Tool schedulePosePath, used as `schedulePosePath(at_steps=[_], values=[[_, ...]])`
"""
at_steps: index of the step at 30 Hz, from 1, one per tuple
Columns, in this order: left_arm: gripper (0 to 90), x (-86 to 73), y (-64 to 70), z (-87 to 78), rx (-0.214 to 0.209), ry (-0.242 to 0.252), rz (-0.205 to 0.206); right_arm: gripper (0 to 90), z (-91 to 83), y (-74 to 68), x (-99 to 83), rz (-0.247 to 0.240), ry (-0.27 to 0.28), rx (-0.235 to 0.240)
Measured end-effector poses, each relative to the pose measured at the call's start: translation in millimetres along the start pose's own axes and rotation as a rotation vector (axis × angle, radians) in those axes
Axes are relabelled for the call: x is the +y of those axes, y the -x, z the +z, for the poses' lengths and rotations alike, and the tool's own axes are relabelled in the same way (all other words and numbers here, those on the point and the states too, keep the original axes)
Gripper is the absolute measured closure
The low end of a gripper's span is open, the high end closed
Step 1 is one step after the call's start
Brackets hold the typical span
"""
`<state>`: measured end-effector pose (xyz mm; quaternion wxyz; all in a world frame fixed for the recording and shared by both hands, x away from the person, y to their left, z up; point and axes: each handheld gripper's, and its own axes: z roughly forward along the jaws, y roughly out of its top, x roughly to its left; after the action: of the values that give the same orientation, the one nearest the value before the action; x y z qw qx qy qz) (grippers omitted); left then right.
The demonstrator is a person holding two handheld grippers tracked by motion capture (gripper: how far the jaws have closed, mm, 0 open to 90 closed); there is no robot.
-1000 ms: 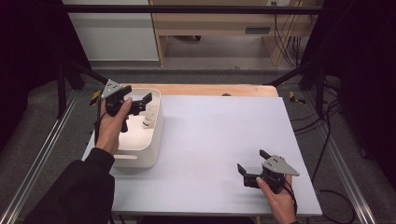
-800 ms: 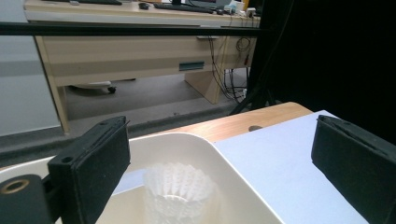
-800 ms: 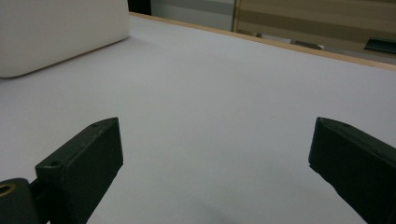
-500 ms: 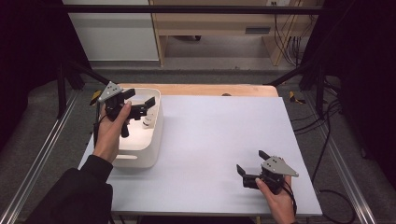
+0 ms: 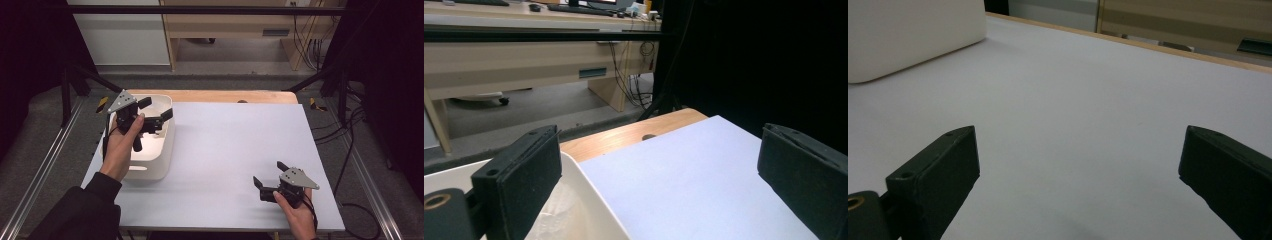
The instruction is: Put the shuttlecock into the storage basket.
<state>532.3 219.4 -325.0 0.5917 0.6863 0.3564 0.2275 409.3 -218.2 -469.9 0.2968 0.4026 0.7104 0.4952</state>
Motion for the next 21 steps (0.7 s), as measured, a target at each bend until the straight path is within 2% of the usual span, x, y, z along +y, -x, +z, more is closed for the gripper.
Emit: schedulePosePath(at_steps=[21], values=[[3.5,-4.0,34.7,7.6,-0.079,0.006,0.04,3.0,-1.2,0.4,0.3,0.0,0.006,0.006]])
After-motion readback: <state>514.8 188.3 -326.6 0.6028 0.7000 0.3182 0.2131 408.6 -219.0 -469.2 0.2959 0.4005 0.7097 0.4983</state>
